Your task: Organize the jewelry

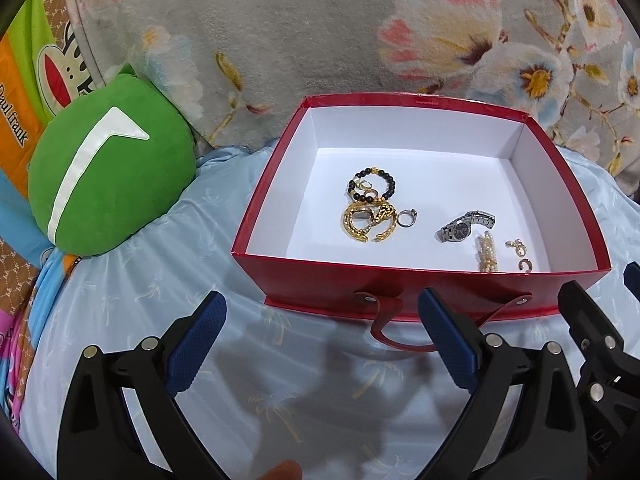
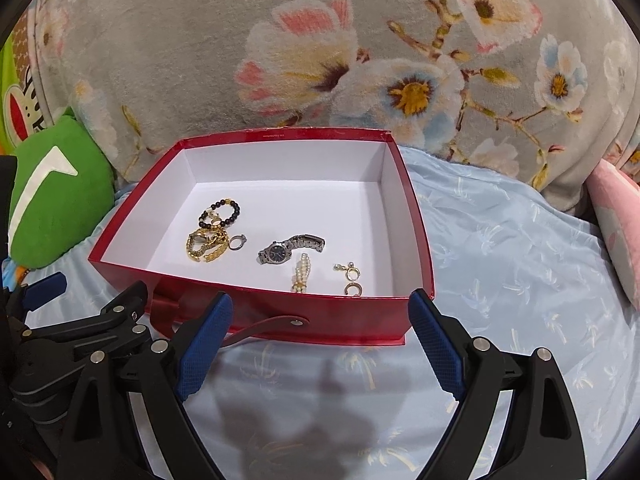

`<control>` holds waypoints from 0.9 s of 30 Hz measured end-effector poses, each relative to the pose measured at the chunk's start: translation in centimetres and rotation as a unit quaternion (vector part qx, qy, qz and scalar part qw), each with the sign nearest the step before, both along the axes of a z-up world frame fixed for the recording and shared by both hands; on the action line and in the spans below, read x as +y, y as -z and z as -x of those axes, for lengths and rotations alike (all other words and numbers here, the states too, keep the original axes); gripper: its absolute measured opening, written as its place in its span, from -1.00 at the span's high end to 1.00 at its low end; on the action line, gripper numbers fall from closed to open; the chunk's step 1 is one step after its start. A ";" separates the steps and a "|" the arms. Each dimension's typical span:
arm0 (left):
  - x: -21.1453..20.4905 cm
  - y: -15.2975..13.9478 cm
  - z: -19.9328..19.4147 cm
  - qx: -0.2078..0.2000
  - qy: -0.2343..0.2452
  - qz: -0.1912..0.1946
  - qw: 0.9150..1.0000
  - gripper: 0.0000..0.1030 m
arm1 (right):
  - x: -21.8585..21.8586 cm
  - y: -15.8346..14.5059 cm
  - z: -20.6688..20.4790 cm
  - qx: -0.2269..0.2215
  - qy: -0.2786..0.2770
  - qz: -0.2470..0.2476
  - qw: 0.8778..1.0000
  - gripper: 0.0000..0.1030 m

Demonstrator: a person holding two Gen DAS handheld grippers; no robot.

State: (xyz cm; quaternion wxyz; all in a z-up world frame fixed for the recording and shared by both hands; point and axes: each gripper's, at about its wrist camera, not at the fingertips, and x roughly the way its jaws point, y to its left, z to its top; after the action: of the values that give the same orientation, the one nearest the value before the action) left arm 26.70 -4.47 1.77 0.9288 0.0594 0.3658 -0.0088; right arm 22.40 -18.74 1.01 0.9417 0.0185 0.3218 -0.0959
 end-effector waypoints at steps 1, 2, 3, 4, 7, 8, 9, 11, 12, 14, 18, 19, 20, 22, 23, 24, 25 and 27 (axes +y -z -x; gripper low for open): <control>0.0 0.1 -0.1 0.002 -0.001 -0.001 1.000 -0.83 | 0.0 0.1 0.0 0.000 0.000 0.000 1.000 -0.69; 0.1 0.1 -0.1 0.003 -0.003 -0.002 1.000 -0.83 | 0.1 0.1 -0.1 0.001 -0.001 -0.003 1.000 -0.69; 0.1 0.2 -0.1 0.002 -0.005 -0.002 1.000 -0.83 | 0.1 0.2 -0.1 0.002 -0.002 -0.005 1.000 -0.69; 0.1 0.1 -0.1 0.002 -0.007 -0.004 1.000 -0.83 | 0.1 0.2 -0.1 0.002 -0.004 -0.007 1.000 -0.69; 0.2 0.1 0.0 0.000 -0.010 -0.007 1.000 -0.83 | 0.2 0.2 0.0 0.002 -0.008 -0.006 1.000 -0.69; 0.2 0.1 0.0 0.000 -0.011 -0.007 1.000 -0.83 | 0.2 0.2 0.0 0.001 -0.009 -0.005 1.000 -0.69; 0.2 0.1 0.0 0.000 -0.011 -0.007 1.000 -0.83 | 0.2 0.3 -0.1 0.002 -0.009 -0.005 1.000 -0.69; 0.1 0.2 0.1 0.000 -0.012 -0.010 1.000 -0.83 | 0.2 0.3 -0.1 0.003 -0.009 -0.005 1.000 -0.69; 0.1 0.2 0.1 0.000 -0.012 -0.011 1.000 -0.83 | 0.2 0.3 -0.1 0.003 -0.009 -0.006 1.000 -0.69; 0.0 0.3 0.1 0.000 -0.011 -0.014 1.000 -0.83 | 0.2 0.5 0.0 0.004 -0.010 -0.006 1.000 -0.69; 0.1 0.4 0.1 0.003 -0.013 -0.013 1.000 -0.83 | 0.2 0.7 -0.1 0.006 -0.010 -0.005 1.000 -0.69; 0.1 0.5 0.1 0.004 -0.014 -0.014 1.000 -0.83 | 0.2 0.7 -0.1 0.007 -0.010 -0.005 1.000 -0.69; 0.1 0.6 0.1 0.004 -0.014 -0.015 1.000 -0.83 | 0.2 0.8 -0.1 0.007 -0.010 -0.006 1.000 -0.69; 0.1 0.6 0.2 0.004 -0.015 -0.015 1.000 -0.83 | 0.3 0.9 -0.1 0.008 -0.010 -0.006 1.000 -0.69; 0.1 0.6 0.1 0.005 -0.015 -0.015 1.000 -0.83 | 0.3 0.9 -0.1 0.008 -0.010 -0.006 1.000 -0.69; 0.1 0.6 0.1 0.005 -0.016 -0.015 1.000 -0.83 | 0.3 0.9 -0.1 0.007 -0.011 -0.005 1.000 -0.69; 0.1 0.6 0.2 0.004 -0.017 -0.014 1.000 -0.83 | 0.3 0.9 -0.1 0.007 -0.011 -0.005 1.000 -0.69; 0.2 0.5 0.1 0.004 -0.017 -0.014 1.000 -0.83 | 0.3 0.9 0.0 0.007 -0.011 -0.004 1.000 -0.69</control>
State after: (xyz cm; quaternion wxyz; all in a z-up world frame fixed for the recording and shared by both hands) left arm 26.57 -4.30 1.23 0.9264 0.0659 0.3705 0.0121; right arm 22.43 -18.43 0.09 0.9405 0.0184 0.3287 -0.0841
